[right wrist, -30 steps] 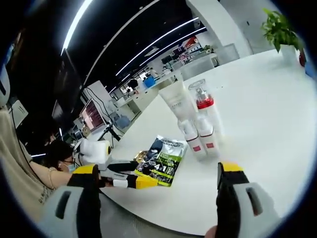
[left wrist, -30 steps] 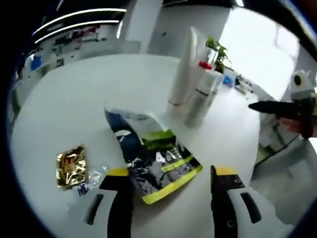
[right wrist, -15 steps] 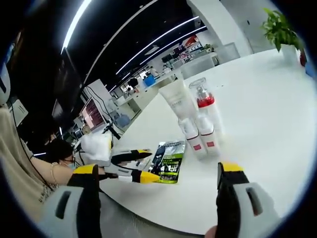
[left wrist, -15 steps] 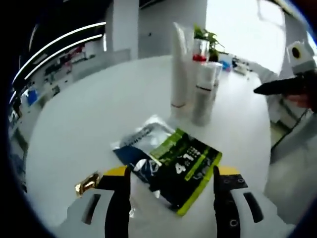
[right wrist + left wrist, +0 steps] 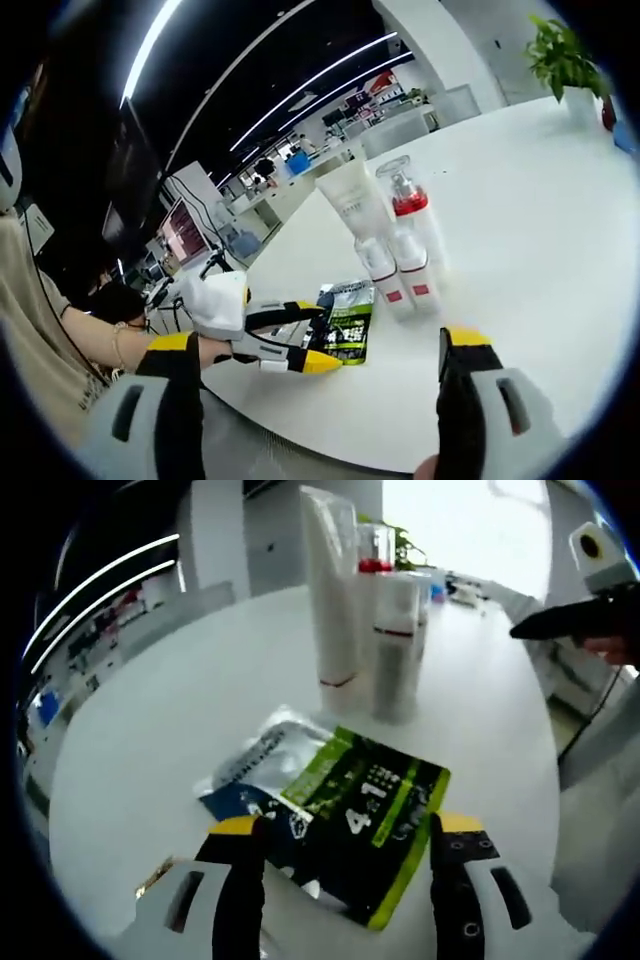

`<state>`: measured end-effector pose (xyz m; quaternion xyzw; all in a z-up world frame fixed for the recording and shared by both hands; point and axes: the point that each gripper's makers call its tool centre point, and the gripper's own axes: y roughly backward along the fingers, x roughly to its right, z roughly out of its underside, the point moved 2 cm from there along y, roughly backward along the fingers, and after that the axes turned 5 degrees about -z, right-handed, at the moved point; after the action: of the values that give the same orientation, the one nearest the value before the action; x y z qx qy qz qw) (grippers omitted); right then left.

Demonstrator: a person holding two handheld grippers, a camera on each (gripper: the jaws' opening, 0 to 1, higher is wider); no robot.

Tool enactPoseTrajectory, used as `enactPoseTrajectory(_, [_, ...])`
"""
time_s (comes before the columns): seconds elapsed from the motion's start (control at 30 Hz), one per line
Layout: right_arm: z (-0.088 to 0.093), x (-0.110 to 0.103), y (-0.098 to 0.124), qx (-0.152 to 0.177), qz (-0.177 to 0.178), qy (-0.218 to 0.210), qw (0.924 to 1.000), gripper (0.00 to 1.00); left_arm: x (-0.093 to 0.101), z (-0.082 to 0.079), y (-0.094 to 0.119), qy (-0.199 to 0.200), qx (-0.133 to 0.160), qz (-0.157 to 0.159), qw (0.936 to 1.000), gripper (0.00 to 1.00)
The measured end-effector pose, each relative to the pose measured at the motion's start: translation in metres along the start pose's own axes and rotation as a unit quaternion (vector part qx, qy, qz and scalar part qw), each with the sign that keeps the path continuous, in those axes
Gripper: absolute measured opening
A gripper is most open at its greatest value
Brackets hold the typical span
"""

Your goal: Arrange the skincare products in the storage area until every visible bottle or jar stands upright without overlapping.

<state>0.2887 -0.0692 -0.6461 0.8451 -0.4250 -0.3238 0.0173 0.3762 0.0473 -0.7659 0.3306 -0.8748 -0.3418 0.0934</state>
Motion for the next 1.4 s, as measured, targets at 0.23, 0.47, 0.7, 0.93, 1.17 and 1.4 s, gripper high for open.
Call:
enactPoseTrajectory(0.23, [0.000, 0.001, 0.000, 0.000, 0.002, -0.001, 1.0000, 0.99, 0.000, -0.003, -0.003, -0.006, 0.002, 0.008, 1.0000, 0.64])
enactPoseTrajectory(0.47, [0.001, 0.001, -0.001, -0.002, 0.002, 0.001, 1.0000, 0.99, -0.001, -0.004, -0.004, -0.012, 0.001, 0.015, 0.9998, 0.64])
enactPoseTrajectory(0.7, [0.001, -0.001, -0.001, -0.005, -0.001, 0.007, 1.0000, 0.99, 0.001, -0.018, 0.009, 0.016, 0.031, 0.020, 0.9992, 0.67])
enactPoseTrajectory(0.93, [0.001, -0.002, -0.002, -0.005, 0.000, 0.014, 0.9999, 0.99, -0.006, -0.024, 0.042, 0.042, 0.051, 0.003, 0.9978, 0.74])
enactPoseTrajectory(1.17, [0.000, -0.007, -0.001, -0.004, -0.004, 0.027, 0.9996, 0.99, -0.021, -0.013, 0.078, 0.079, 0.060, -0.029, 0.9947, 0.80])
enactPoseTrajectory(1.4, [-0.001, -0.017, -0.001, -0.001, -0.012, 0.041, 0.9991, 0.99, -0.027, 0.002, 0.107, 0.099, 0.058, -0.046, 0.9923, 0.87])
